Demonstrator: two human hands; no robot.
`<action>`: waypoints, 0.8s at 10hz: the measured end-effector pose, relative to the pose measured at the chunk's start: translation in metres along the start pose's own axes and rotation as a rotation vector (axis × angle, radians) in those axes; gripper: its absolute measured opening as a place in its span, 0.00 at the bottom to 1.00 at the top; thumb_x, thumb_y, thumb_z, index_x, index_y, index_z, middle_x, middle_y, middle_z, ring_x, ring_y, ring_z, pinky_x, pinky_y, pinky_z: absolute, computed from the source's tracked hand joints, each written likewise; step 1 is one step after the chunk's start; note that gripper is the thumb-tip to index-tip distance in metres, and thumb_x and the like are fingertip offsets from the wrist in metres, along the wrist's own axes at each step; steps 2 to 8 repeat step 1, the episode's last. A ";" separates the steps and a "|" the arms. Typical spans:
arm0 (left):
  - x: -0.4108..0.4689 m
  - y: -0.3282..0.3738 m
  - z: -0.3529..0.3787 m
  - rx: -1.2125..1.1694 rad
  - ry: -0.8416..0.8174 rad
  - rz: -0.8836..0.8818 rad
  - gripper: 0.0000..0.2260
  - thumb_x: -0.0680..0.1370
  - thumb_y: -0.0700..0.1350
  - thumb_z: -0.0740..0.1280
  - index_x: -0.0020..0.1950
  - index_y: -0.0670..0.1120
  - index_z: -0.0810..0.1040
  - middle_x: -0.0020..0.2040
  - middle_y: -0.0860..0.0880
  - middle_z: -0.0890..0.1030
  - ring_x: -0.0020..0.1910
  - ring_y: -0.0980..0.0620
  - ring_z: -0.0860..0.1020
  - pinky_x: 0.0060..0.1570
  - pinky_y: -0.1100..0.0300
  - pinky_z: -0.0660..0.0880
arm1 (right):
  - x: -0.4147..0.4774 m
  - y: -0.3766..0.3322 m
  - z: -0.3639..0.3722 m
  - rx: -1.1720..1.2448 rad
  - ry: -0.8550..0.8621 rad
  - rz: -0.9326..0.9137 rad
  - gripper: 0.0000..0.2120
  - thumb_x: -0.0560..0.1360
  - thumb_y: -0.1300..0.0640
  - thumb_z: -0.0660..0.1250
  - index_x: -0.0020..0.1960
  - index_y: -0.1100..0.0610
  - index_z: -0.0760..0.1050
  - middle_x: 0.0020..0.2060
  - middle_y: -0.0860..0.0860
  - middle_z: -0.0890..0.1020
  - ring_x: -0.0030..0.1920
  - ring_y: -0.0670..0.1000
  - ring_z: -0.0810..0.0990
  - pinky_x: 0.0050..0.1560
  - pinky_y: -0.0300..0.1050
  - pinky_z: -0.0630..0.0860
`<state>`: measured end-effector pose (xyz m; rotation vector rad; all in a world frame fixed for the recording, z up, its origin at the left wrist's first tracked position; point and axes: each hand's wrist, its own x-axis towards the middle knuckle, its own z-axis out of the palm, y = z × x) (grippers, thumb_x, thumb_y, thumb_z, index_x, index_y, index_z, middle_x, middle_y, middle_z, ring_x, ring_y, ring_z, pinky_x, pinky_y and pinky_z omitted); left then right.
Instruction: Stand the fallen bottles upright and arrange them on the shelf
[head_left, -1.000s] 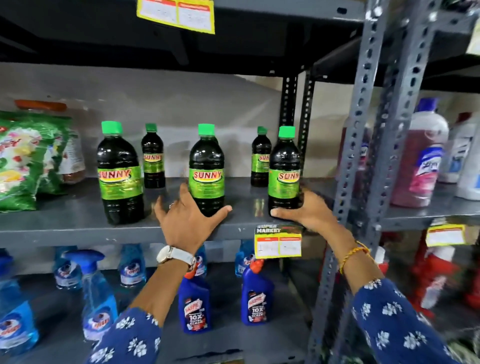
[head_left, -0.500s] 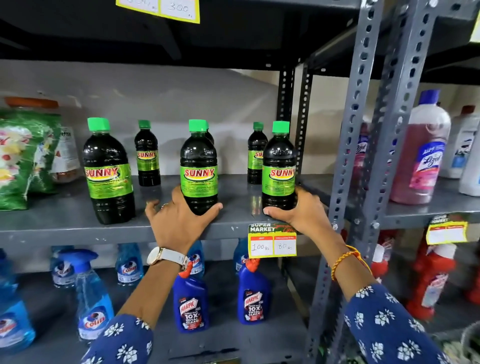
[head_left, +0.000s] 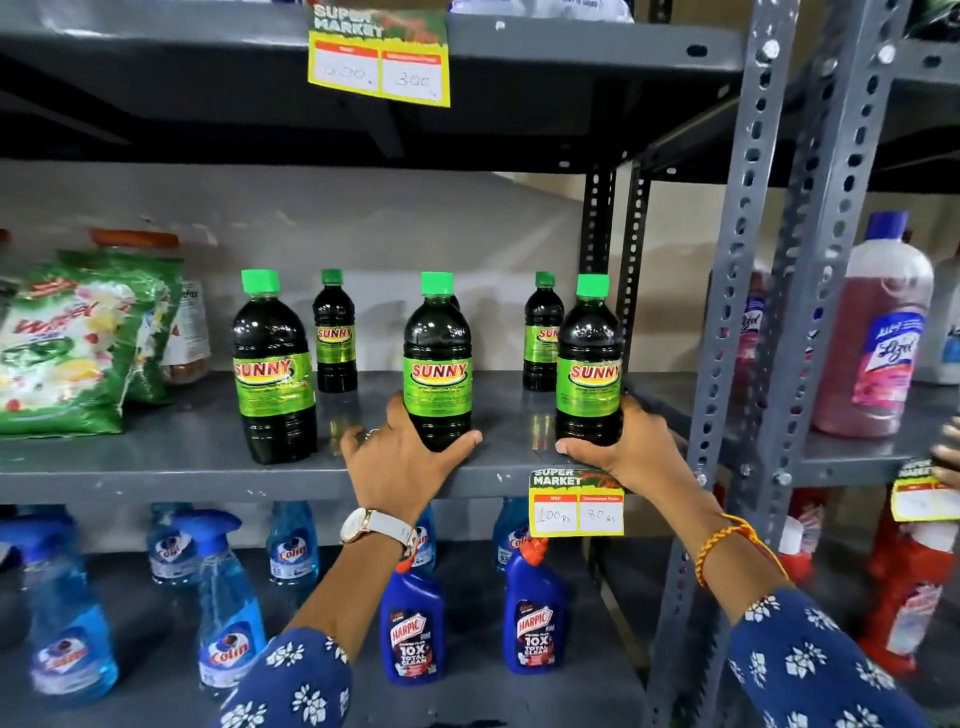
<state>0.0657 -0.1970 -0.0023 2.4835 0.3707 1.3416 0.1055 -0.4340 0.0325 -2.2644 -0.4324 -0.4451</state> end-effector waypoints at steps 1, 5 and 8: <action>-0.005 -0.006 -0.004 -0.099 -0.089 -0.017 0.48 0.61 0.75 0.62 0.66 0.38 0.64 0.42 0.41 0.82 0.41 0.42 0.81 0.50 0.45 0.71 | -0.005 -0.001 0.000 0.089 0.040 0.000 0.36 0.62 0.43 0.77 0.64 0.56 0.69 0.57 0.53 0.81 0.55 0.50 0.78 0.52 0.40 0.69; -0.005 -0.006 -0.004 -0.099 -0.089 -0.017 0.48 0.61 0.75 0.62 0.66 0.38 0.64 0.42 0.41 0.82 0.41 0.42 0.81 0.50 0.45 0.71 | -0.005 -0.001 0.000 0.089 0.040 0.000 0.36 0.62 0.43 0.77 0.64 0.56 0.69 0.57 0.53 0.81 0.55 0.50 0.78 0.52 0.40 0.69; -0.005 -0.006 -0.004 -0.099 -0.089 -0.017 0.48 0.61 0.75 0.62 0.66 0.38 0.64 0.42 0.41 0.82 0.41 0.42 0.81 0.50 0.45 0.71 | -0.005 -0.001 0.000 0.089 0.040 0.000 0.36 0.62 0.43 0.77 0.64 0.56 0.69 0.57 0.53 0.81 0.55 0.50 0.78 0.52 0.40 0.69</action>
